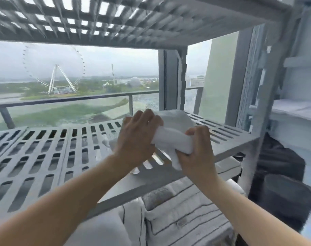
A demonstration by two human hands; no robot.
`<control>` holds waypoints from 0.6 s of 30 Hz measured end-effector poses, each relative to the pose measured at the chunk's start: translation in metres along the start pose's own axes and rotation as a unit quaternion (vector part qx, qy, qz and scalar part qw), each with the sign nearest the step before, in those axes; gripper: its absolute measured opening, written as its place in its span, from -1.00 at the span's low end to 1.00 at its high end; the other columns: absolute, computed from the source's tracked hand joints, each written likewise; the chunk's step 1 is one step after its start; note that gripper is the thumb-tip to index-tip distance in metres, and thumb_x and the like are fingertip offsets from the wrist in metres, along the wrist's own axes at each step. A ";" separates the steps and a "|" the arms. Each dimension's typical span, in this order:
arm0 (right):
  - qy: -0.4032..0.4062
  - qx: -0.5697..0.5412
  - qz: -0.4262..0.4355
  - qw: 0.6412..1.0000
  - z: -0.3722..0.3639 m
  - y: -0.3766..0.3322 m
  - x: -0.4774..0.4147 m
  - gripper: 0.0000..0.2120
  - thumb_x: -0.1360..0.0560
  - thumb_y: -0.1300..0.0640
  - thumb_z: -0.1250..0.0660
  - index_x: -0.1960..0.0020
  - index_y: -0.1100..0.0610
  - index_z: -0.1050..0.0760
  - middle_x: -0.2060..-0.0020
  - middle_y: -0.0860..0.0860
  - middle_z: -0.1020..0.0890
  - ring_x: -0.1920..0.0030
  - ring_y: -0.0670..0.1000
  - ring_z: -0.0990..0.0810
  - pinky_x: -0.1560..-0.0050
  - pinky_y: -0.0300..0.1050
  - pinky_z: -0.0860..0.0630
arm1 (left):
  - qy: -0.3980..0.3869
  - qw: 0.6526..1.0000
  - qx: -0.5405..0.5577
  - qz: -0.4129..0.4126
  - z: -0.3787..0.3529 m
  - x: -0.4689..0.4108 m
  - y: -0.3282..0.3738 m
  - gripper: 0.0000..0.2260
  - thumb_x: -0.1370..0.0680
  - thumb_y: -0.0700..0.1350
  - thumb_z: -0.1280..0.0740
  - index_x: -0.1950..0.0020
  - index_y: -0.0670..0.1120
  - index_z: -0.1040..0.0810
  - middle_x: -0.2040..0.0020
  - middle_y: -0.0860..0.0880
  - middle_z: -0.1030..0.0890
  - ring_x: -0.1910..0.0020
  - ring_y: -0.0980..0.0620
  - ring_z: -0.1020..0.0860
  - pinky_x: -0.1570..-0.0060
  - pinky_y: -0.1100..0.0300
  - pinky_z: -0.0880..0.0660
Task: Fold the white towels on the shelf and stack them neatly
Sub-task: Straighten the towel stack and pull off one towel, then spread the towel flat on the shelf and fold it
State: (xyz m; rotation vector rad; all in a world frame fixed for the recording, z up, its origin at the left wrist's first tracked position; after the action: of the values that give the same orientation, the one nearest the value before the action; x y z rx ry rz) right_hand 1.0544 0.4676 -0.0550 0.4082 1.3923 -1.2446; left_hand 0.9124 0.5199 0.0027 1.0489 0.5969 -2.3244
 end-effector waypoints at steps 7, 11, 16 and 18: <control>-0.034 0.034 -0.012 0.999 0.005 0.072 -0.016 -0.68 -0.29 0.28 -0.46 0.11 0.19 -0.33 0.10 0.03 -0.31 0.14 0.07 -0.40 0.27 -0.15 -0.32 | -0.040 0.998 -0.033 -0.045 -0.064 -0.039 0.024 -0.58 -0.08 -0.24 -0.54 0.11 -0.15 -0.54 0.14 -0.15 -0.55 0.18 -0.18 -0.55 0.21 -0.06 -0.48; -0.078 0.073 0.033 0.994 -0.015 0.105 -0.042 -0.71 -0.28 0.36 -0.39 0.13 0.20 -0.32 0.11 0.02 -0.28 0.19 0.07 -0.38 0.28 -0.13 -0.32 | -0.101 0.992 -0.076 -0.023 -0.109 -0.057 0.009 -0.60 -0.27 -0.07 -0.52 -0.03 -0.10 -0.50 -0.03 -0.11 -0.48 -0.02 -0.13 -0.49 0.04 -0.06 -0.43; -0.168 0.080 0.055 0.981 -0.046 0.150 -0.079 -0.74 -0.29 0.32 -0.39 0.14 0.22 -0.32 0.10 0.06 -0.29 0.17 0.07 -0.35 0.24 -0.10 -0.33 | -0.155 0.986 -0.069 0.012 -0.152 -0.075 -0.010 -0.56 -0.36 0.08 -0.26 -0.17 -0.08 -0.40 -0.13 -0.09 -0.40 -0.11 -0.10 -0.41 -0.08 -0.08 -0.35; -0.185 0.065 0.054 0.979 -0.058 0.165 -0.088 -0.72 -0.32 0.31 -0.39 0.14 0.18 -0.29 0.09 0.05 -0.29 0.15 0.06 -0.34 0.24 -0.02 -0.41 | -0.165 0.984 -0.066 0.024 -0.166 -0.075 -0.015 -0.55 -0.33 0.09 -0.24 -0.16 -0.09 -0.41 -0.11 -0.10 -0.41 -0.07 -0.11 -0.42 -0.07 -0.08 -0.35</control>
State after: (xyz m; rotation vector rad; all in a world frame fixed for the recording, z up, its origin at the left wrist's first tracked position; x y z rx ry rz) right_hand 1.1847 0.6132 -0.0629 0.3168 0.9655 -1.2526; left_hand 1.0366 0.6482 -0.0367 0.5920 0.5781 -2.3118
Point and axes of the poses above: each hand's wrist, its own x-axis away from the middle knuckle, its own z-axis out of the back of the hand, y = z × x, the point moved 4 cm from there along -x, towards the middle knuckle
